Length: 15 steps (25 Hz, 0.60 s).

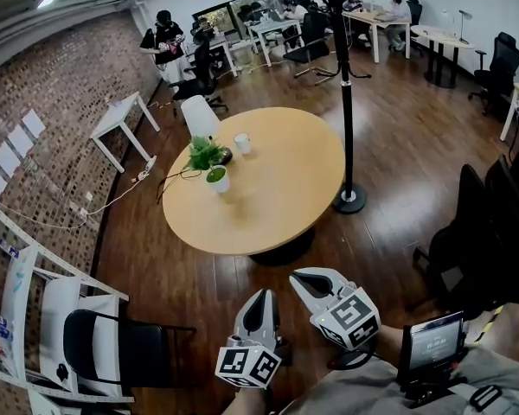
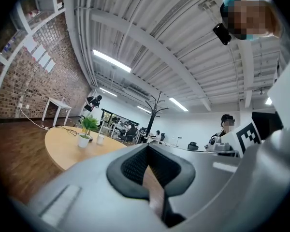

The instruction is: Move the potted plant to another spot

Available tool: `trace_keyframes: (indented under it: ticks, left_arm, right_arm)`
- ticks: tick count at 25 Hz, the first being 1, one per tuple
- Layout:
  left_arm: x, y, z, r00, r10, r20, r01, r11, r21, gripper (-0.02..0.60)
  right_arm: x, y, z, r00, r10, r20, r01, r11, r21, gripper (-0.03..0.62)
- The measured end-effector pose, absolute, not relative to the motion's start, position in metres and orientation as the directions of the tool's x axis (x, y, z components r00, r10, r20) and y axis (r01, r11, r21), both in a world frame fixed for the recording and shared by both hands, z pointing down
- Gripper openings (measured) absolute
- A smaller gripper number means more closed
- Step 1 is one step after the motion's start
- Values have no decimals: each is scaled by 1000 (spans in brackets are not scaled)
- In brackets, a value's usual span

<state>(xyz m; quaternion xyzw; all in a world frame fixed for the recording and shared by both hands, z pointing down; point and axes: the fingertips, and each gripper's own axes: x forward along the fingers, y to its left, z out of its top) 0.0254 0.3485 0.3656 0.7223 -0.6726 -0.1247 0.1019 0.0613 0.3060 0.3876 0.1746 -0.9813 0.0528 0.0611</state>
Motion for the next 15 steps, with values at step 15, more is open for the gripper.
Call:
trace_keyframes:
  ticks: [15]
  left_arm:
    - [-59,148,368,-78,-997,-7,-946,72,317,0]
  right_arm:
    - [-26,107,388,-969,-206,133,-222,967,-125,8]
